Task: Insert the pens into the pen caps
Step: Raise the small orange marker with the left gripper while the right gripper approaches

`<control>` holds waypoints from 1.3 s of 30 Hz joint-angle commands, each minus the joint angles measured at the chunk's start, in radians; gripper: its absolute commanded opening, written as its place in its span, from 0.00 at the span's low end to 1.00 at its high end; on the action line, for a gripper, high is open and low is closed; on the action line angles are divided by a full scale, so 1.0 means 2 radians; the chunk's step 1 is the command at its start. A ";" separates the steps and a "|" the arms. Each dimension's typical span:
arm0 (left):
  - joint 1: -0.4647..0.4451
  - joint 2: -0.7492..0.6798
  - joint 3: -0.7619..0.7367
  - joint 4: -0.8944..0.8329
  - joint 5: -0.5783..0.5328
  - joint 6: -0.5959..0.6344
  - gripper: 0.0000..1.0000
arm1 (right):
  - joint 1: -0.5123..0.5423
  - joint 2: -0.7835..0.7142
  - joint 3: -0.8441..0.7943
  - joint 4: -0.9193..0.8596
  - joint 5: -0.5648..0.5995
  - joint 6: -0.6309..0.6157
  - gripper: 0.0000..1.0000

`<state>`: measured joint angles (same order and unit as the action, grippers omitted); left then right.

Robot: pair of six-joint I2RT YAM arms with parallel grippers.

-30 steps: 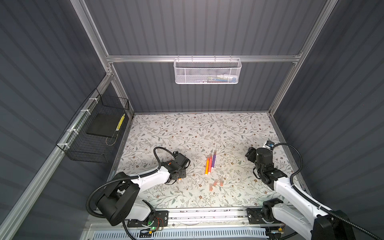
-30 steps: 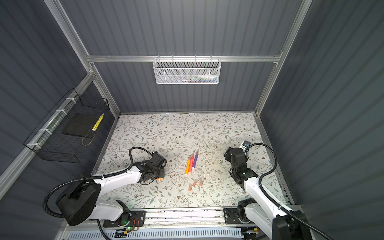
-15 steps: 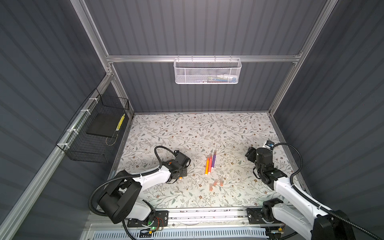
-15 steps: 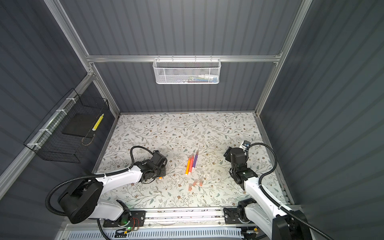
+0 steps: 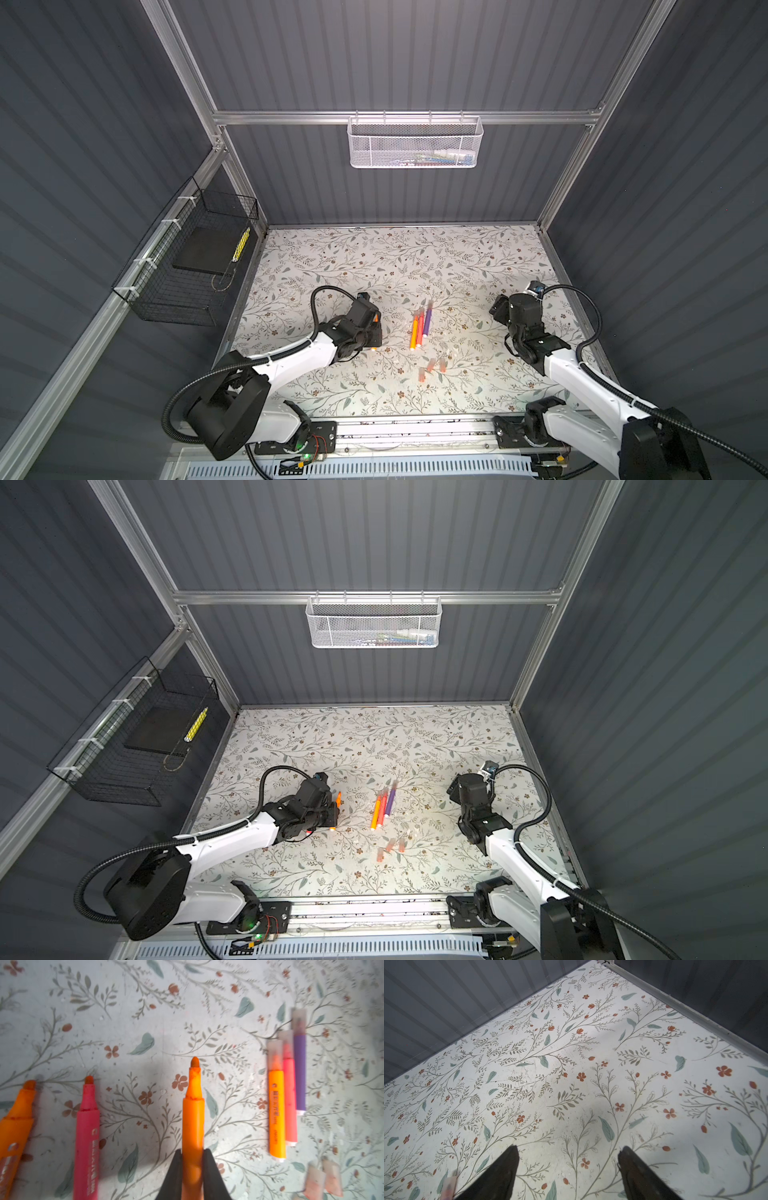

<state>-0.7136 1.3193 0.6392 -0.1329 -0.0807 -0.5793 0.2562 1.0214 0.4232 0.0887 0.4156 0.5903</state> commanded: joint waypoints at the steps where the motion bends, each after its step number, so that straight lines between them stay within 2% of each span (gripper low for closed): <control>1: 0.002 -0.030 -0.017 0.018 0.021 0.019 0.00 | -0.001 0.005 0.012 -0.004 0.010 0.001 0.78; 6: 0.002 -0.072 -0.035 0.040 0.053 0.027 0.00 | -0.001 0.002 0.014 -0.004 -0.009 -0.001 0.75; 8: 0.001 -0.087 -0.040 0.045 0.061 0.027 0.00 | -0.001 -0.003 0.018 -0.015 -0.053 0.014 0.73; 10: 0.001 -0.102 -0.048 0.057 0.078 0.028 0.00 | 0.002 -0.007 0.015 -0.003 -0.135 0.039 0.73; 12: 0.001 -0.118 -0.059 0.075 0.097 0.028 0.00 | 0.031 -0.012 0.004 0.036 -0.194 0.076 0.73; 13: 0.001 -0.123 -0.064 0.085 0.107 0.029 0.00 | 0.054 -0.015 0.001 0.053 -0.199 0.089 0.73; 17: -0.003 -0.135 -0.078 0.124 0.140 0.027 0.00 | 0.193 -0.010 0.023 0.090 -0.164 0.110 0.74; 21: -0.018 -0.128 -0.085 0.161 0.161 0.025 0.00 | 0.254 0.019 0.014 0.173 -0.188 0.156 0.72; 24: -0.031 -0.115 -0.092 0.189 0.166 0.026 0.00 | 0.290 0.032 0.007 0.204 -0.162 0.170 0.71; 33: -0.039 -0.087 -0.094 0.231 0.188 0.019 0.00 | 0.325 0.046 -0.001 0.240 -0.139 0.194 0.73; 39: -0.042 -0.070 -0.095 0.249 0.192 0.018 0.00 | 0.328 0.097 0.002 0.278 -0.152 0.203 0.71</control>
<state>-0.7918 1.1671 0.4625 0.3199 0.2749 -0.5426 0.9051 1.1904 0.4240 0.5850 0.1120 0.9783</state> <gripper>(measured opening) 0.167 0.715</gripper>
